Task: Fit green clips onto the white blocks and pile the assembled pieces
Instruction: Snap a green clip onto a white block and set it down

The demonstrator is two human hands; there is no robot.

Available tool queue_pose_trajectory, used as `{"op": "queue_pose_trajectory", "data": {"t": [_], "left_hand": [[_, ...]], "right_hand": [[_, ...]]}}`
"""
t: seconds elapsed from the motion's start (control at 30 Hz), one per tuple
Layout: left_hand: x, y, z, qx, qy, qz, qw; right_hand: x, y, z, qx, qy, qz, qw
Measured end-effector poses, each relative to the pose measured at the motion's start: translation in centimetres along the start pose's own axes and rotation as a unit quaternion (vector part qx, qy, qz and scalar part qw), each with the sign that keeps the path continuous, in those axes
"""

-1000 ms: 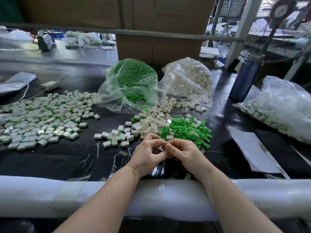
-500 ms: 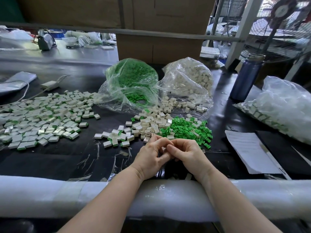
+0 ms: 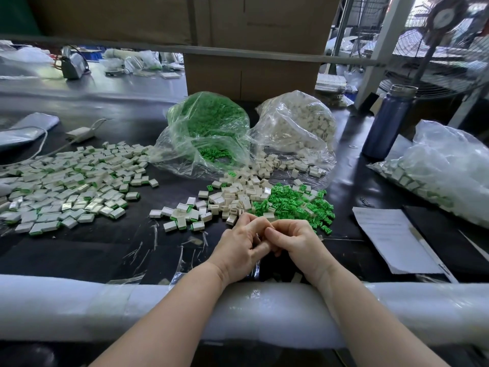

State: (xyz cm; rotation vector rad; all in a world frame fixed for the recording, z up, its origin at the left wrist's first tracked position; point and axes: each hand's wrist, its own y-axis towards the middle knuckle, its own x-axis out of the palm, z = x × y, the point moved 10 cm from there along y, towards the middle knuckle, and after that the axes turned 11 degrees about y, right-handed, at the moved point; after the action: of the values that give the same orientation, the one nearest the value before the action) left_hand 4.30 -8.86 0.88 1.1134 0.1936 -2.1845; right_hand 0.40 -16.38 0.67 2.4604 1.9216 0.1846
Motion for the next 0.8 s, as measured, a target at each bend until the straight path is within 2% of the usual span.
{"op": "queue_pose_trajectory", "data": {"t": [0.43,0.57,0.7,0.8], "left_hand": [[0.2,0.1,0.2,0.008,0.044,-0.004,0.999],[-0.1,0.2,-0.2,-0.007,0.009,0.014,1.000],[-1.1,0.2,-0.4,-0.013,-0.053,0.055,0.997],[-1.1,0.2,-0.6,-0.022,-0.051,0.061,0.997]], "right_hand": [[-0.2,0.1,0.1,0.003,0.006,0.006,1.000],[0.2,0.1,0.0,-0.005,0.023,0.002,1.000],[-1.3,0.0,0.0,-0.015,0.063,0.067,0.996],[-2.1,-0.2,-0.6,-0.041,0.015,0.100,0.994]]}}
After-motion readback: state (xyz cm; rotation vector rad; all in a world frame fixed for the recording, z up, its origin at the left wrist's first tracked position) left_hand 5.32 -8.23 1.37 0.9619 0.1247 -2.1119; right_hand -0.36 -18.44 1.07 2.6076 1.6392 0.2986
